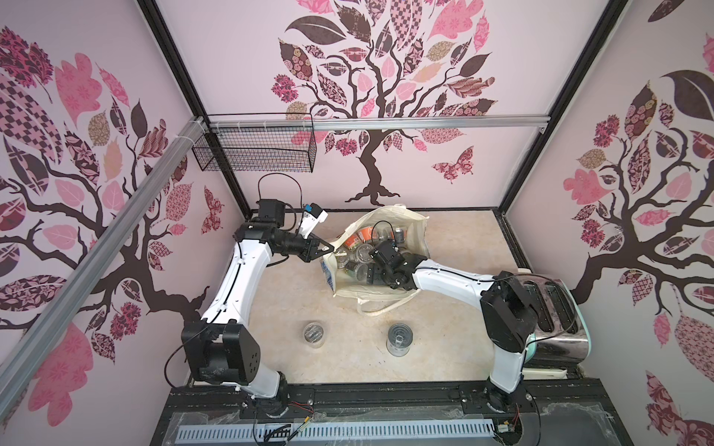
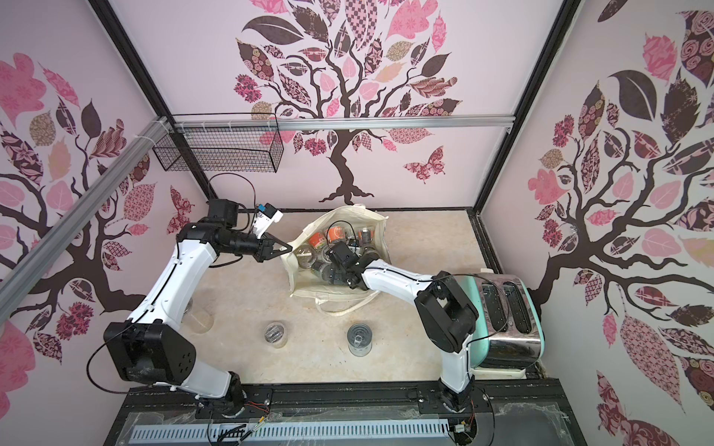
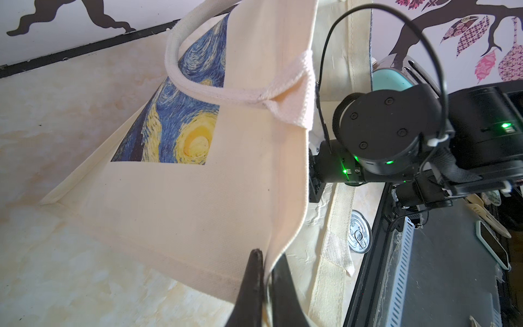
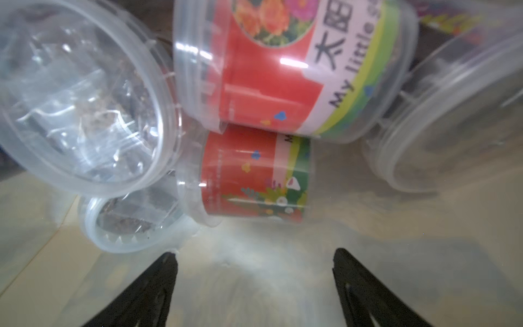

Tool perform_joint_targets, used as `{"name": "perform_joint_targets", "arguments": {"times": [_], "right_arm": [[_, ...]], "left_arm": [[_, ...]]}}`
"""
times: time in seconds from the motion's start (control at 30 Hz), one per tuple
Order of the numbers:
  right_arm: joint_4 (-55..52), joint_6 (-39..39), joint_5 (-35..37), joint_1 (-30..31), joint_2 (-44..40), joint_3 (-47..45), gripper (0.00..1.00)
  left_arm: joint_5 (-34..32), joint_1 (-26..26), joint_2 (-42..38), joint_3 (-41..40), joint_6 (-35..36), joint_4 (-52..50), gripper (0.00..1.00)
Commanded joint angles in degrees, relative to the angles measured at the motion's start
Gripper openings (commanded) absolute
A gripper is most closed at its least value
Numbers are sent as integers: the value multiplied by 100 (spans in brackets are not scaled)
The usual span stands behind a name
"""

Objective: Take out the seed jars from the canvas bag
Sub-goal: Pick up the seed jar from the canvas bag.

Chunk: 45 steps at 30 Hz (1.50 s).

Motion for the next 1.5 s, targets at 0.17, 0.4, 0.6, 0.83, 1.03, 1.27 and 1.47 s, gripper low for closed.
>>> {"name": "perform_joint_targets", "arguments": {"times": [0.17,0.4,0.6,0.83,1.03,1.27,1.47], "right_arm": [[364,-84,544,-47,200,239,82],[625,-179,566,-175,255,154,82],[843,-277,587,-191,430,162,84],[1136,-278,330,-197,509,64,88],[1186,-353,224,-197,379,56,90],[961,140,-76,-196,219,114,91],[891,340,-212,-191,97,-3,96]], "left_arm": [[65,-24,-71,30,91,-247,0],[85,-17,-75,31,96,-278,0],[95,-25,-93,31,111,-315,0],[129,-21,-77,67,115,-349,0],[169,-17,-86,71,106,-350,0],[165,-17,-69,75,73,-344,0],[121,-20,-50,120,4,-318,0]]}}
